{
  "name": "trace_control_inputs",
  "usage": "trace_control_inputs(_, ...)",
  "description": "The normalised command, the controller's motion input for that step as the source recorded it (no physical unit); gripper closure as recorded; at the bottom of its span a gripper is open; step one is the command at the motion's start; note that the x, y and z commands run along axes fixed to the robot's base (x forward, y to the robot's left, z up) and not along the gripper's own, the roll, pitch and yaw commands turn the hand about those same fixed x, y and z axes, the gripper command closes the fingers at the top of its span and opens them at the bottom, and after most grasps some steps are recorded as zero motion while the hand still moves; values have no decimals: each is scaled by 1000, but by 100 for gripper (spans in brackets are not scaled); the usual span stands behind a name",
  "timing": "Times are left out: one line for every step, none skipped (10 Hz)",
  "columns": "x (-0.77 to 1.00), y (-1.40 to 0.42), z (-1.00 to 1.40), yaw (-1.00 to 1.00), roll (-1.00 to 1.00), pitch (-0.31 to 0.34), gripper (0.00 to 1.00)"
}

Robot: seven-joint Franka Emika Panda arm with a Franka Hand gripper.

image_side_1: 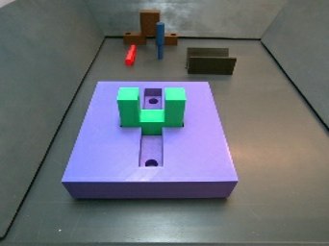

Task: Pick up the brown object. Move up. Move to above the board. Insert the brown object.
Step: Pick up the brown object.

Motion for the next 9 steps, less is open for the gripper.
trace_control_inputs(0, 769, -114, -51, -261, 0, 0)
trace_control_inputs(0, 837, -280, 0, -339, -60, 0)
trace_control_inputs(0, 817, -383, -14, -243, -61, 0)
trace_control_inputs(0, 820, -414, -49, -183, -47, 0)
trace_control_inputs(0, 814, -509, -74, -140, -67, 0)
trace_control_inputs(0, 806, -554, -131, -80, -79, 0)
trace_control_inputs(0, 737, -483, -149, 0, -57, 0)
trace_control_inputs(-100, 557, -343, -200, 69, -17, 0)
trace_control_inputs(-77, 417, -251, -171, 116, 0, 0)
